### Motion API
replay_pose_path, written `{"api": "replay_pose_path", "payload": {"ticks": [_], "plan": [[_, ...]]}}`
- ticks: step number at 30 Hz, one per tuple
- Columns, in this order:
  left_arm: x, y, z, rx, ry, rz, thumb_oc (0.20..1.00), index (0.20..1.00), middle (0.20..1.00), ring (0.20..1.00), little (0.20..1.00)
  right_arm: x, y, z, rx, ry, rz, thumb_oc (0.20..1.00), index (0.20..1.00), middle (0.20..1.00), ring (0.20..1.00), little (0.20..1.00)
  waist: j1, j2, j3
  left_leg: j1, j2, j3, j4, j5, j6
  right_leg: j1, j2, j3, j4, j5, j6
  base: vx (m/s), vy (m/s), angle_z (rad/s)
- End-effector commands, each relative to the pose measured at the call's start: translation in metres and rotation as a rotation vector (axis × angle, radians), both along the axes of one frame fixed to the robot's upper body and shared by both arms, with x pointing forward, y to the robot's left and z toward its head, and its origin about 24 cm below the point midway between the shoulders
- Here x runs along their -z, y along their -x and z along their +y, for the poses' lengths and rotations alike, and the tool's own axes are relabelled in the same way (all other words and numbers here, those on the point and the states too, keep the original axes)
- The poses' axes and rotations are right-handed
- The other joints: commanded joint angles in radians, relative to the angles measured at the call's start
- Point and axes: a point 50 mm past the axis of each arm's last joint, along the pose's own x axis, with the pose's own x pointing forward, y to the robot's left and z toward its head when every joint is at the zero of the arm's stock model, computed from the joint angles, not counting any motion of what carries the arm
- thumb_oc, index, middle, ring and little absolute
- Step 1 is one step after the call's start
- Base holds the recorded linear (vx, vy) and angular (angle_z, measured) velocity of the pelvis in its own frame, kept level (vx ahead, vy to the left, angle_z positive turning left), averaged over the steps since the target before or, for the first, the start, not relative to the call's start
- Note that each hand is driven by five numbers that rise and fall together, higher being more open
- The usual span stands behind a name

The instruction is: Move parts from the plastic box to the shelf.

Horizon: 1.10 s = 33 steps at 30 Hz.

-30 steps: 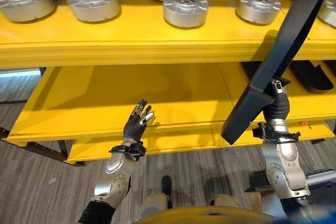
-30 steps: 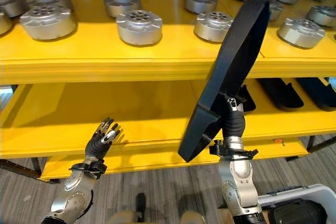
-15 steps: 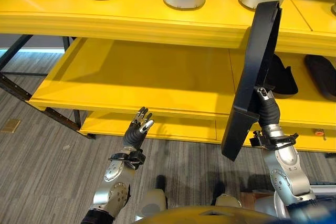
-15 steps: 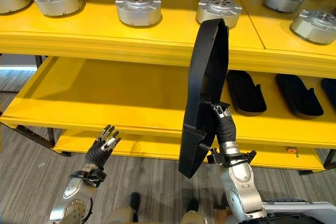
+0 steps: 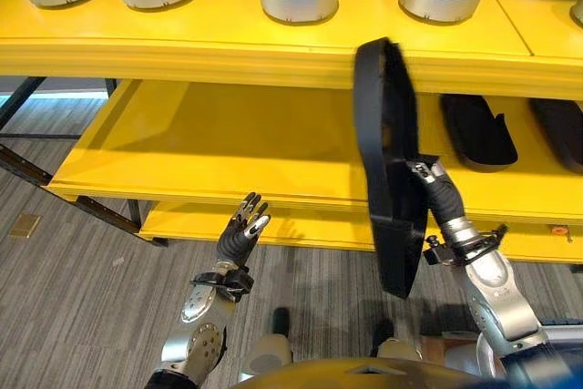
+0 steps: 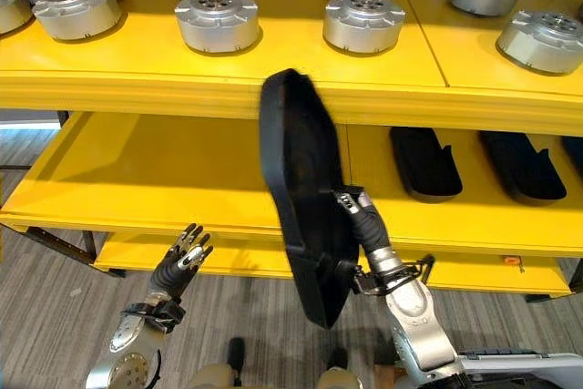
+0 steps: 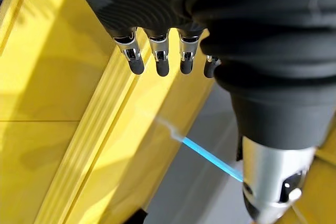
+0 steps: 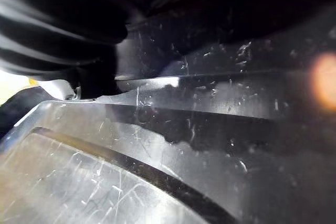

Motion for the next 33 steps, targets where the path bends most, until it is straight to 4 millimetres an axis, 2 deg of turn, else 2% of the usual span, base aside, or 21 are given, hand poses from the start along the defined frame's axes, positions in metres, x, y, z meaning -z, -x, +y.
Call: {"api": "replay_pose_path", "payload": {"ticks": [1, 4, 12, 15, 16, 20, 22, 28, 33], "plan": [[-0.017, -0.01, 0.01, 0.002, -0.028, -0.111, 1.0, 1.0, 1.0, 1.0, 1.0, -0.048, -0.005, 0.02, -0.137, 0.045, -0.243, 0.2, 0.2, 0.2, 0.2, 0.2, 0.03, -0.001, 0.007, 0.03, 0.022, -0.034, 0.01, -0.052, -0.012, 0.031, -0.026, -0.019, 0.125, -0.09, 0.029, 0.0, 0.009, 0.08], [-0.016, -0.009, 0.01, 0.022, -0.04, -0.107, 1.0, 1.0, 1.0, 1.0, 1.0, -0.056, -0.004, 0.035, -0.24, 0.143, -0.301, 0.2, 0.2, 0.2, 0.2, 0.2, 0.048, -0.007, 0.003, 0.026, 0.014, -0.049, 0.016, -0.056, -0.013, 0.044, -0.03, -0.031, 0.122, -0.092, 0.029, 0.01, 0.003, 0.18], [-0.016, -0.008, 0.008, 0.061, -0.054, -0.107, 1.0, 1.0, 1.0, 1.0, 1.0, -0.054, -0.015, 0.049, -0.302, 0.247, -0.316, 0.2, 0.2, 0.2, 0.2, 0.2, 0.084, -0.015, -0.001, 0.024, 0.006, -0.065, 0.015, -0.059, -0.012, 0.071, -0.03, -0.058, 0.101, -0.093, 0.03, 0.02, 0.002, 0.13], [-0.015, -0.008, 0.007, 0.072, -0.056, -0.104, 1.0, 1.0, 1.0, 1.0, 1.0, -0.048, -0.026, 0.049, -0.263, 0.317, -0.307, 0.2, 0.2, 0.2, 0.2, 0.2, 0.1, -0.018, -0.001, 0.023, 0.002, -0.073, 0.015, -0.061, -0.01, 0.077, -0.03, -0.064, 0.095, -0.091, 0.03, 0.03, 0.002, 0.04], [-0.016, -0.009, 0.006, 0.083, -0.06, -0.106, 1.0, 1.0, 1.0, 1.0, 1.0, -0.043, -0.038, 0.044, -0.206, 0.38, -0.294, 0.2, 0.2, 0.2, 0.2, 0.2, 0.112, -0.02, 0.0, 0.021, -0.001, -0.076, 0.014, -0.061, -0.008, 0.079, -0.029, -0.067, 0.09, -0.089, 0.031, 0.01, 0.001, 0.05], [-0.017, -0.01, 0.005, 0.088, -0.064, -0.108, 1.0, 1.0, 1.0, 1.0, 1.0, -0.038, -0.052, 0.037, -0.123, 0.42, -0.273, 0.2, 0.2, 0.2, 0.2, 0.2, 0.127, -0.023, 0.005, 0.017, -0.003, -0.081, 0.016, -0.062, -0.007, 0.083, -0.028, -0.073, 0.085, -0.088, 0.03, 0.02, 0.0, 0.11], [-0.018, -0.01, 0.005, 0.094, -0.069, -0.108, 1.0, 1.0, 1.0, 1.0, 1.0, -0.041, -0.064, 0.032, -0.048, 0.424, -0.279, 0.2, 0.2, 0.2, 0.2, 0.2, 0.141, -0.024, 0.012, 0.007, -0.009, -0.09, 0.022, -0.062, -0.006, 0.087, -0.029, -0.084, 0.08, -0.089, 0.031, 0.01, 0.002, 0.1], [-0.017, -0.012, 0.002, 0.103, -0.063, -0.097, 1.0, 1.0, 1.0, 1.0, 1.0, -0.045, -0.087, 0.039, 0.023, 0.427, -0.273, 0.2, 0.2, 0.2, 0.2, 0.2, 0.169, -0.023, 0.035, -0.019, -0.02, -0.103, 0.043, -0.065, -0.003, 0.08, -0.034, -0.092, 0.085, -0.09, 0.029, -0.01, 0.004, 0.03], [-0.021, -0.015, -0.006, 0.12, -0.048, -0.108, 1.0, 1.0, 1.0, 1.0, 1.0, -0.059, -0.101, 0.044, 0.124, 0.327, -0.284, 0.2, 0.2, 0.2, 0.2, 0.2, 0.189, -0.014, 0.07, -0.055, -0.031, -0.114, 0.073, -0.067, 0.003, 0.06, -0.039, -0.096, 0.097, -0.091, 0.029, -0.04, 0.018, 0.11]]}}
